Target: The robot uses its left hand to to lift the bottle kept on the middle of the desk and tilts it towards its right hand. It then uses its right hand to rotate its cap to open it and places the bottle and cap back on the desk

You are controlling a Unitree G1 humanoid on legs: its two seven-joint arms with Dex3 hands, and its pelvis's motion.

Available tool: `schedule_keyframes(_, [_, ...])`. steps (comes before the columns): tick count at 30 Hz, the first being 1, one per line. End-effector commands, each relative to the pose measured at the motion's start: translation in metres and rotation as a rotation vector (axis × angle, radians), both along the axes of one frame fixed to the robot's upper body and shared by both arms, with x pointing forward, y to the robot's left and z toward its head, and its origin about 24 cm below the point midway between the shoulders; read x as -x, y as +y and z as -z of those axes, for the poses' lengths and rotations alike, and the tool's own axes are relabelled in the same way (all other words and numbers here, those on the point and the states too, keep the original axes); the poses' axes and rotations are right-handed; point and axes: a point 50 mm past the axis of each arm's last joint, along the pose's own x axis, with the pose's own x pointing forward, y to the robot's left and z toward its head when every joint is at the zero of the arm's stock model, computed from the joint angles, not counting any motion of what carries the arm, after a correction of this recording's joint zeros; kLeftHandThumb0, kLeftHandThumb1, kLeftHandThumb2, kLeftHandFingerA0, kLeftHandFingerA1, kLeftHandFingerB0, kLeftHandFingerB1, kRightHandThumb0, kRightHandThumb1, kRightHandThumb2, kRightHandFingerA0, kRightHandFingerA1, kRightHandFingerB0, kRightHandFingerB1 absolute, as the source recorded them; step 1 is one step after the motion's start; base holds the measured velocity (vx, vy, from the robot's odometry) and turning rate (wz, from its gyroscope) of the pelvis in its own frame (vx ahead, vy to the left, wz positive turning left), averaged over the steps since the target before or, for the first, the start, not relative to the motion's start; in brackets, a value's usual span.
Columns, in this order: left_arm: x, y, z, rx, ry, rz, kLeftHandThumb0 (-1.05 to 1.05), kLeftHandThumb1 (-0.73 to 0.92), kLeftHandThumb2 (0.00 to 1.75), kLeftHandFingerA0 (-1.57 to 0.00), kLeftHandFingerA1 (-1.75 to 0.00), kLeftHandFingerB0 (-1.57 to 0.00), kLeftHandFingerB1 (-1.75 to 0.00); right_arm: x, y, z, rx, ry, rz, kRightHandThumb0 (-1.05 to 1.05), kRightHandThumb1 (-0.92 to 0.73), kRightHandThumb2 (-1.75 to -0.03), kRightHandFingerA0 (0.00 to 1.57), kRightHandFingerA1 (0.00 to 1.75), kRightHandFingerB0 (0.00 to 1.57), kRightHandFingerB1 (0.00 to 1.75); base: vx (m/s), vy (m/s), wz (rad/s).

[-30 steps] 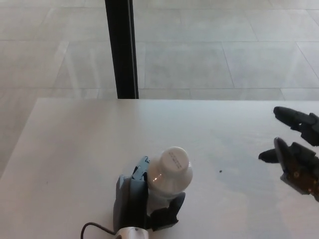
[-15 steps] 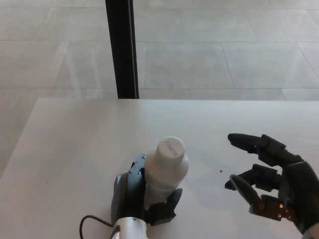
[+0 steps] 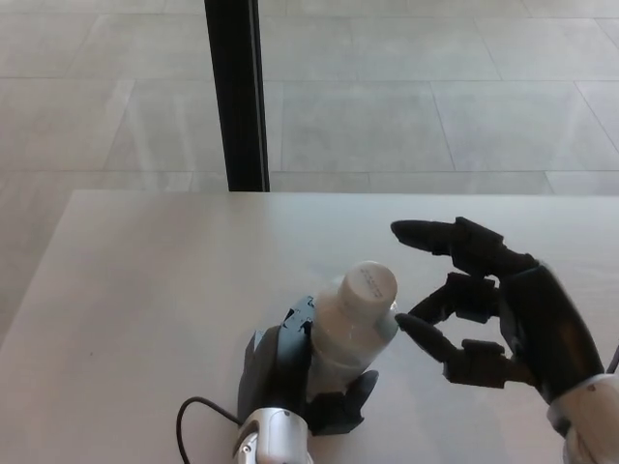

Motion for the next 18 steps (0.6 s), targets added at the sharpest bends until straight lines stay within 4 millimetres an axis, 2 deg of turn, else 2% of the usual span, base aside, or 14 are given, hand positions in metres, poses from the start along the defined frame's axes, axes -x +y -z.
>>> schedule_keyframes(1, [0.0058,0.0085,0.0158,-0.11,0.107,0.004,-0.09,0.78,0.77,-0.8,-1.74,-0.61,-0.99,-0.008,0.0043,-0.0061,0.057,-0.036,0.018,-0.57,-0.56,-0.58,0.82,1.12,0.43,0.42,0.0,0.0,0.0])
schedule_keyframes(2, [0.0052,0.0081,0.0161,-0.114,0.109,0.001,-0.05,0.75,0.81,-0.97,-1.57,-0.57,-0.82,-0.0094,0.0041,-0.0069,0.066,-0.033,0.02,-0.56,-0.56,-0.58,0.84,1.17,0.43,0.42,0.0,0.0,0.0])
schedule_keyframes(5, [0.0061,0.0084,0.0172,-0.118,0.111,-0.001,-0.06,0.77,0.75,-0.93,-1.54,-0.54,-0.73,-0.0097,0.004,-0.0069,0.124,-0.037,0.011,-0.59,-0.57,-0.58,0.87,1.19,0.43,0.43,0.0,0.0,0.0])
schedule_keyframes(6, [0.0059,0.0088,0.017,-0.117,0.109,-0.001,-0.1,0.81,0.71,-0.81,-1.64,-0.55,-0.77,-0.0096,0.0042,-0.0066,0.127,-0.033,0.004,-0.59,-0.57,-0.58,0.87,1.19,0.43,0.43,0.0,0.0,0.0])
schedule_keyframes(7, [0.0058,0.0089,0.017,-0.117,0.108,-0.003,-0.1,0.79,0.72,-0.81,-1.68,-0.56,-0.78,-0.0092,0.0043,-0.0062,0.138,-0.028,0.003,-0.6,-0.58,-0.58,0.88,1.16,0.43,0.42,0.0,0.0,0.0])
schedule_keyframes(8, [0.0056,0.0089,0.0173,-0.123,0.108,-0.006,-0.09,0.79,0.69,-0.8,-1.62,-0.52,-0.71,-0.0084,0.0045,-0.0054,0.151,-0.02,0.003,-0.6,-0.58,-0.58,0.89,1.17,0.43,0.41,0.0,0.0,0.0])
schedule_keyframes(10, [0.0054,0.0077,0.0168,-0.116,0.102,-0.008,-0.1,0.76,0.74,-0.82,-1.63,-0.44,-0.65,-0.0074,0.0041,-0.0048,0.167,-0.014,0.0,-0.58,-0.57,-0.58,0.91,1.19,0.43,0.41,0.0,0.0,0.0])
schedule_keyframes(11, [0.0058,0.008,0.0172,-0.12,0.095,-0.005,-0.08,0.78,0.69,-0.92,-1.53,-0.44,-0.65,-0.0067,0.0037,-0.0032,0.175,-0.001,-0.009,-0.59,-0.57,-0.59,0.92,1.21,0.43,0.41,0.0,0.0,0.0])
schedule_keyframes(13, [0.006,0.0081,0.0177,-0.123,0.091,-0.012,-0.09,0.79,0.67,-0.88,-1.51,-0.44,-0.65,-0.0056,0.0025,-0.0004,0.201,0.021,-0.022,-0.6,-0.58,-0.58,0.92,1.21,0.43,0.41,0.0,0.0,0.0])
schedule_keyframes(14, [0.0063,0.0086,0.0182,-0.118,0.074,-0.007,-0.07,0.77,0.7,-0.89,-1.51,-0.48,-0.71,-0.0058,0.0021,0.0002,0.211,0.03,-0.029,-0.62,-0.45,-0.86,0.98,1.12,0.37,0.52,0.0,0.0,0.0])
schedule_keyframes(15, [0.0063,0.0087,0.0183,-0.117,0.071,-0.007,-0.07,0.77,0.7,-0.89,-1.51,-0.48,-0.71,-0.0057,0.0021,0.0002,0.213,0.032,-0.03,-0.62,-0.45,-0.86,0.98,1.12,0.37,0.52,0.0,0.0,0.0])
schedule_keyframes(16, [0.0064,0.0089,0.0187,-0.116,0.073,-0.008,-0.1,0.75,0.74,-0.81,-1.63,-0.53,-0.8,-0.0052,0.0022,0.0004,0.217,0.033,-0.04,-0.6,-0.57,-0.59,0.94,1.17,0.43,0.41,0.0,0.0,0.0])
schedule_keyframes(17, [0.0063,0.0088,0.0187,-0.111,0.081,-0.014,-0.11,0.76,0.75,-0.83,-1.72,-0.56,-0.83,-0.0049,0.0022,0.0006,0.226,0.032,-0.045,-0.6,-0.57,-0.58,0.95,1.16,0.44,0.4,0.0,0.0,0.0])
schedule_keyframes(18, [0.0063,0.0088,0.0189,-0.105,0.086,-0.017,-0.11,0.81,0.68,-0.8,-1.68,-0.57,-0.81,-0.0045,0.0024,0.0005,0.25,0.032,-0.049,-0.62,-0.58,-0.59,0.95,1.16,0.44,0.41,0.0,0.0,0.0])
